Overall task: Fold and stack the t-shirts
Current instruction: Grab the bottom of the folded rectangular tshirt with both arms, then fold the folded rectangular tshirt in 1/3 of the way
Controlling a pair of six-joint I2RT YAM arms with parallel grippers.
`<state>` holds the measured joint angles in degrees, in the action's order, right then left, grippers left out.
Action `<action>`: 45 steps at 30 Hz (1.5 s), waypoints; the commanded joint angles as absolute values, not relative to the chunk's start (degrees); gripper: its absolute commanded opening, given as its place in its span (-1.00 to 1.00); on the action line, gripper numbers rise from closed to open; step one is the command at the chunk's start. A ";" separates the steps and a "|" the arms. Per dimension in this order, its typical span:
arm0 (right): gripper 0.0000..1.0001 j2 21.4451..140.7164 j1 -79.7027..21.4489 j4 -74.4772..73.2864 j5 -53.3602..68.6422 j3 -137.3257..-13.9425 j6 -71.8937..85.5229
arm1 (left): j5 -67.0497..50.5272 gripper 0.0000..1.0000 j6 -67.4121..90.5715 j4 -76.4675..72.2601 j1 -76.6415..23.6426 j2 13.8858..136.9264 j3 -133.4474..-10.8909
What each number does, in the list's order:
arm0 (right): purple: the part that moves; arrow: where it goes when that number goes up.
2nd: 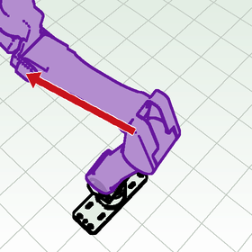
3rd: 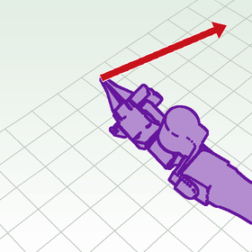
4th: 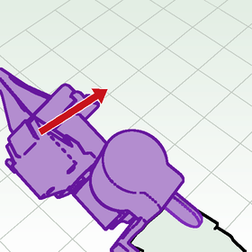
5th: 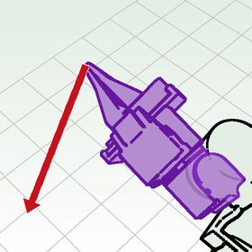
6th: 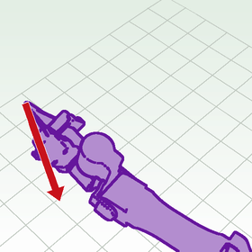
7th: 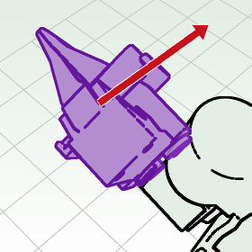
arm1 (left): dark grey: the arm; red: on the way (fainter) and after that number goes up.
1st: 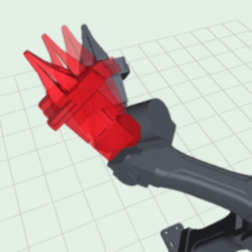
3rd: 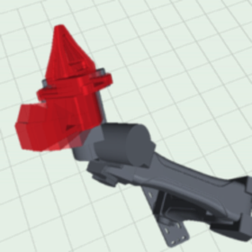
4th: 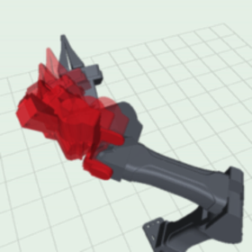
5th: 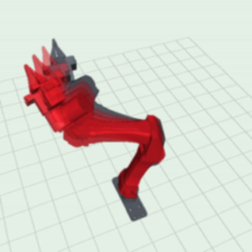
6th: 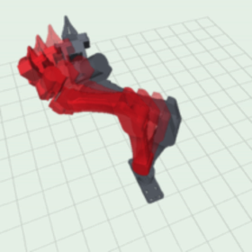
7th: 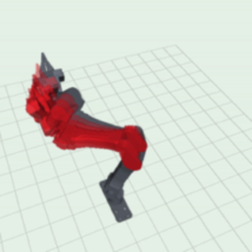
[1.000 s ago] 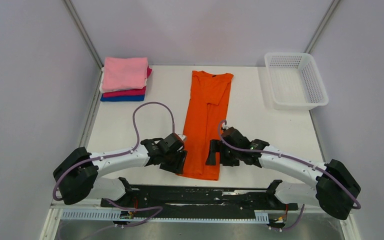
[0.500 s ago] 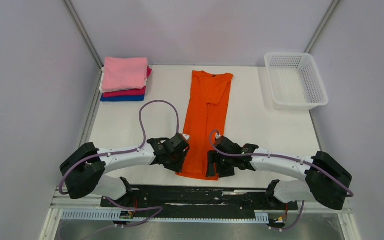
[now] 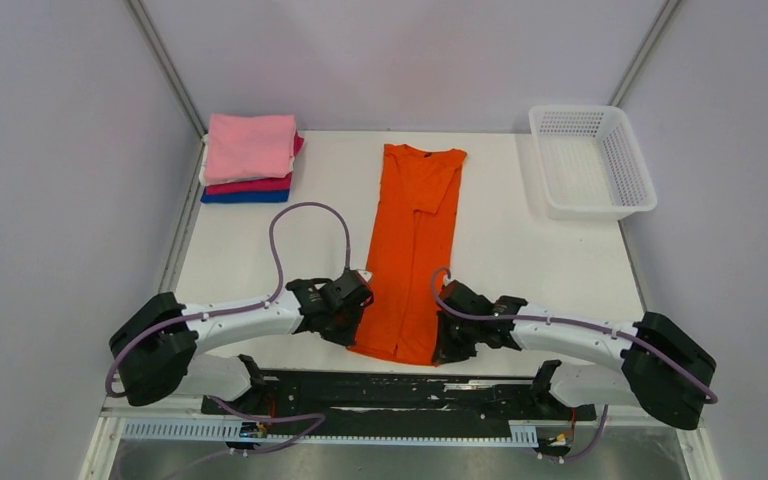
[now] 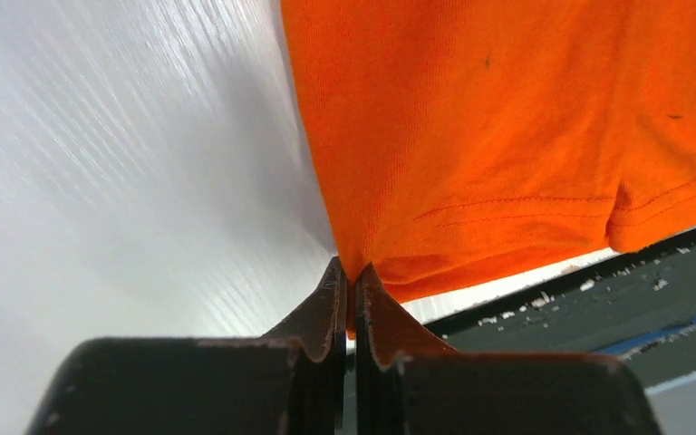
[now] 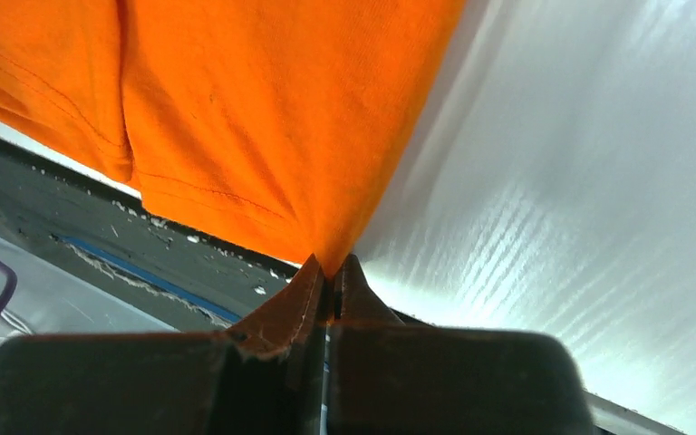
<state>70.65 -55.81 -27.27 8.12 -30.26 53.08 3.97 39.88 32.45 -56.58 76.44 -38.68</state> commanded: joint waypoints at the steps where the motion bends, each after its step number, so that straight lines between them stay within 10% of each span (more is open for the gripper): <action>1: -1.00 65.57 -56.28 -30.28 10.91 -27.56 52.23 | 1.70 -1.00 41.53 34.88 -56.87 71.40 -36.34; 16: -1.00 53.35 -53.71 -26.51 9.84 -29.03 49.62 | -10.67 -1.00 43.34 17.90 -57.52 59.46 -32.63; 45: -1.00 79.83 -20.37 -9.02 14.34 -46.51 36.75 | -3.33 -1.00 32.53 11.02 -33.82 97.79 -66.22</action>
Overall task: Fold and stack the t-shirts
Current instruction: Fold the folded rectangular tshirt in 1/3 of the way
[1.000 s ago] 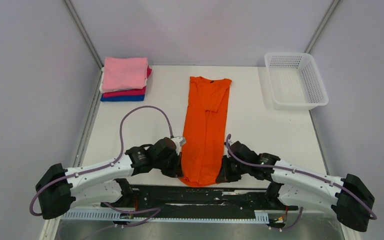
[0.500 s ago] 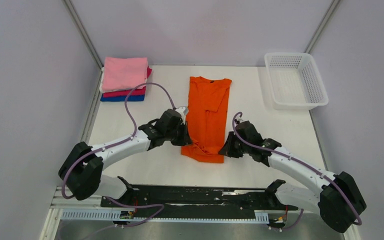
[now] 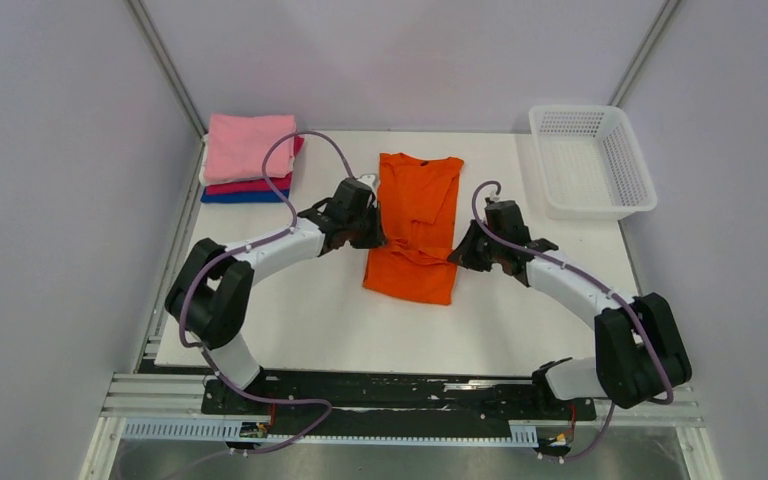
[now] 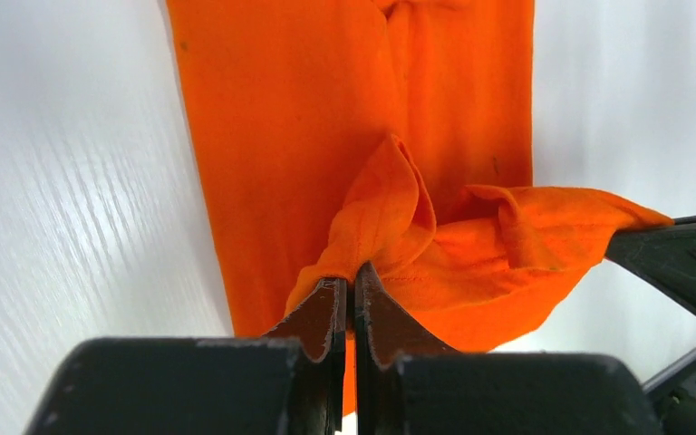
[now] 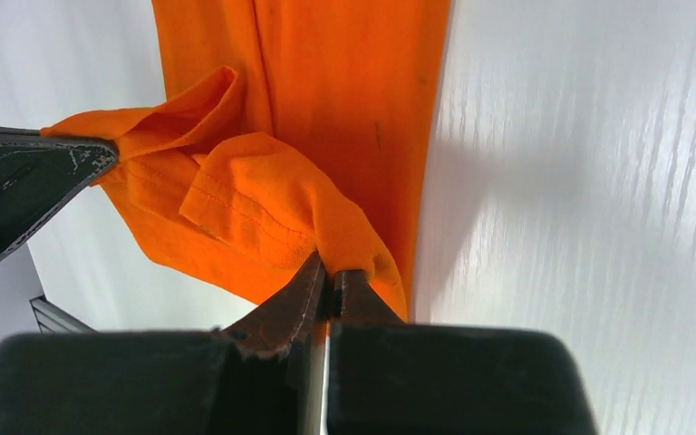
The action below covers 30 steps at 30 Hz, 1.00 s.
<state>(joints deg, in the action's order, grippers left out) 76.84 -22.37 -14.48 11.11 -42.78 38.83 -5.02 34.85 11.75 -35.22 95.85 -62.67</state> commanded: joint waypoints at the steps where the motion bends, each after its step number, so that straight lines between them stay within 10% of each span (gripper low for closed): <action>1: -1.00 80.72 -19.94 -8.43 14.81 -47.01 36.55 | -3.12 -1.00 32.26 11.14 -33.37 98.39 -66.85; 18: -0.76 97.32 -13.44 -5.83 22.10 -58.14 33.19 | -6.36 -0.59 32.47 8.29 -28.97 107.65 -73.70; 22: -0.56 100.39 -10.64 -6.71 24.16 -62.22 33.62 | -8.73 -0.02 33.59 4.74 -27.17 110.51 -76.75; 23: -0.50 100.45 -10.22 -6.91 23.65 -63.05 33.66 | -9.21 0.41 33.58 4.90 -26.81 111.39 -77.66; 25: -0.19 99.87 -9.68 -7.40 22.38 -64.22 33.32 | -10.45 0.91 33.19 4.82 -25.66 112.03 -80.22; 30: 0.94 95.01 -9.69 -7.93 20.13 -61.70 31.34 | -11.38 0.99 31.46 6.18 -25.23 108.77 -81.35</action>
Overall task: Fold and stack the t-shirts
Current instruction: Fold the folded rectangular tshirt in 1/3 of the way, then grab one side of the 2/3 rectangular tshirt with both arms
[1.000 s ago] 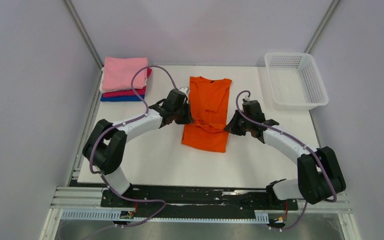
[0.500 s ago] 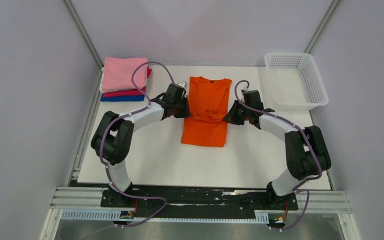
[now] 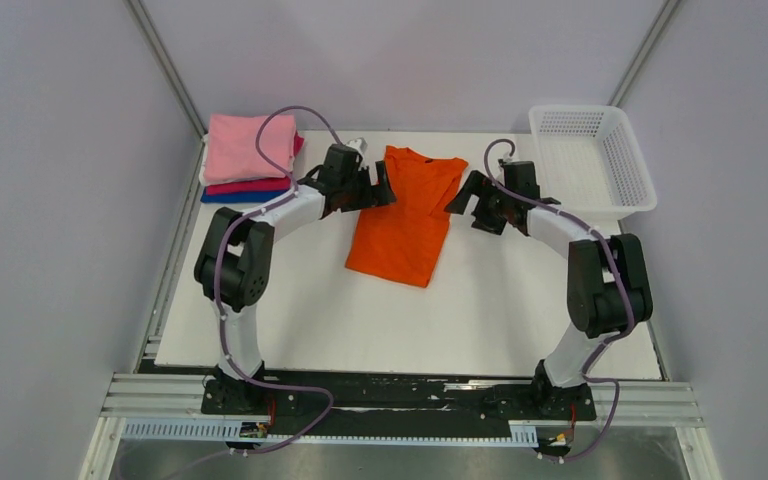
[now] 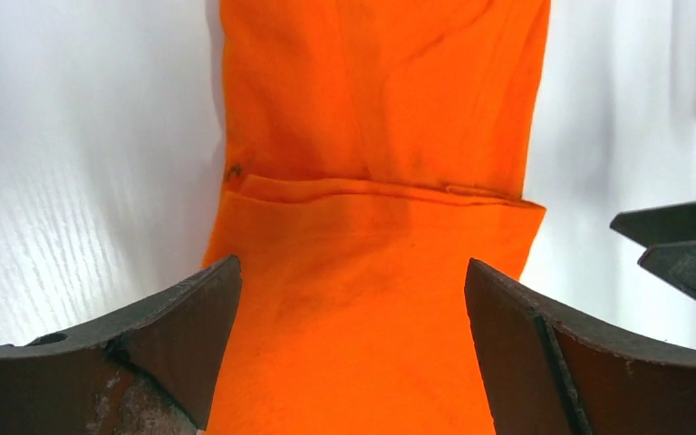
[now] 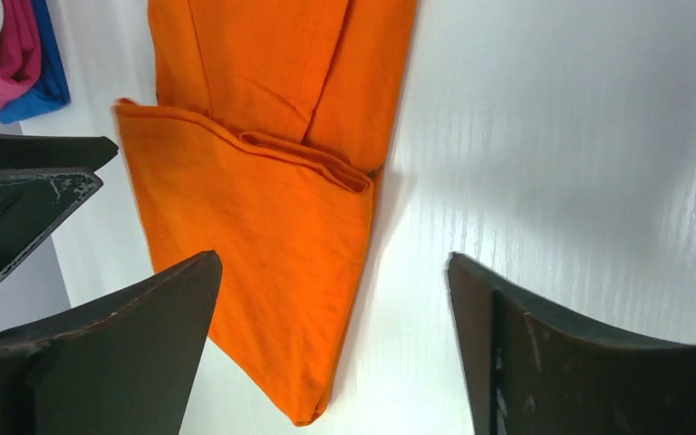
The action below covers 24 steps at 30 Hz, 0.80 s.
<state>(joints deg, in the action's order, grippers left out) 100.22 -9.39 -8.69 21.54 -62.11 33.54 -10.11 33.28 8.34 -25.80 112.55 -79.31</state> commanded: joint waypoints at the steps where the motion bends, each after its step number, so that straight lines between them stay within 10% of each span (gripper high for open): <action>1: 0.99 93.92 -9.68 -7.99 19.97 -60.26 31.06 | -11.44 1.00 30.94 6.69 -25.23 107.91 -80.13; 14: 1.00 82.67 -21.39 -10.40 20.02 -45.95 34.16 | -8.07 1.00 31.68 12.28 -25.22 85.76 -55.42; 24: 0.42 85.04 -29.90 -6.89 13.73 -40.83 44.39 | -4.35 0.85 36.50 8.47 -25.22 82.59 -42.60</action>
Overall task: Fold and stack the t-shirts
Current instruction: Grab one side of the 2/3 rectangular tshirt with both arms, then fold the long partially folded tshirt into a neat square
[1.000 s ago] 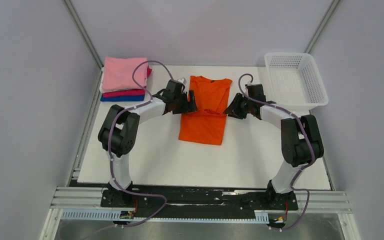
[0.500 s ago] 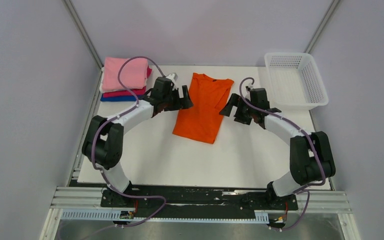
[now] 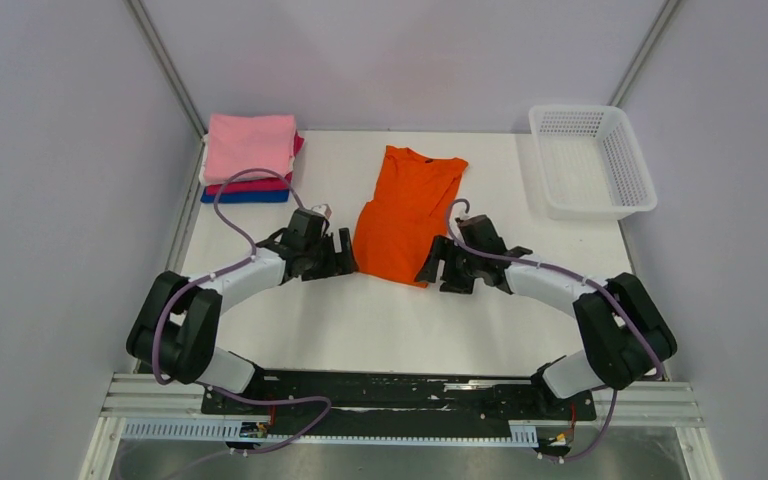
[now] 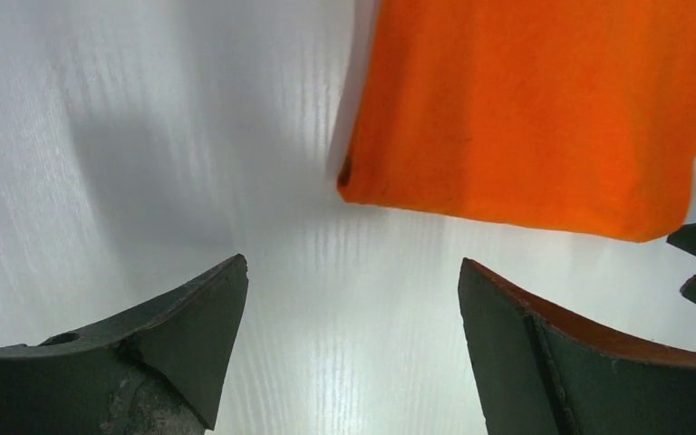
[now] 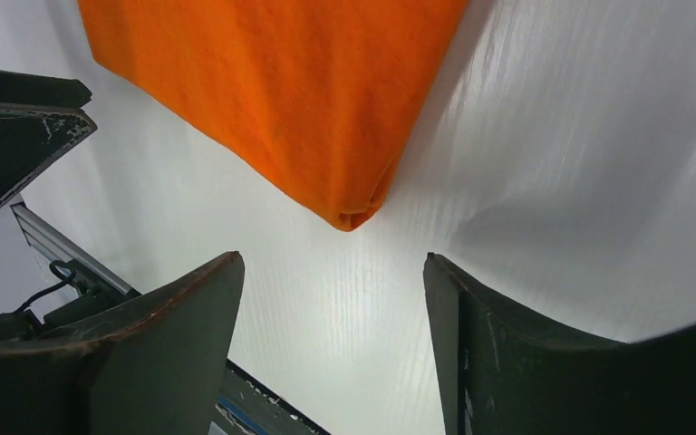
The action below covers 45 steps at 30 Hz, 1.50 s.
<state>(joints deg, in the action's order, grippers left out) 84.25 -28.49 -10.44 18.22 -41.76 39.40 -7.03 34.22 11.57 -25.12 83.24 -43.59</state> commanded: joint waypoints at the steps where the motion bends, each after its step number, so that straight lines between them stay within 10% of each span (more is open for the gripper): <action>1: 0.38 85.53 -29.96 -6.51 13.27 -40.67 44.84 | -4.29 0.81 36.62 7.90 -25.22 83.42 -42.57; 12: 0.17 90.40 -31.95 -2.73 10.78 -40.58 46.55 | -6.76 0.47 36.52 3.09 -25.22 91.88 -44.33; 19: -0.62 92.27 -32.61 -2.66 12.78 -39.66 46.90 | -11.70 -0.32 37.47 0.47 -25.31 95.77 -43.95; 24: -0.82 89.12 -32.55 -3.76 13.82 -36.84 46.33 | -11.37 -1.00 38.09 0.40 -25.43 94.81 -42.12; 45: -0.96 58.90 -30.49 -22.78 39.40 -38.83 34.02 | -6.85 -1.00 42.97 16.11 -36.12 49.16 -37.15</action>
<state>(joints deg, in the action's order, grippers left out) 58.57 -32.86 -20.71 36.07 -33.04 37.23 -9.37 41.87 16.95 -35.94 47.77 -33.71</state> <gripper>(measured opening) 0.016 0.011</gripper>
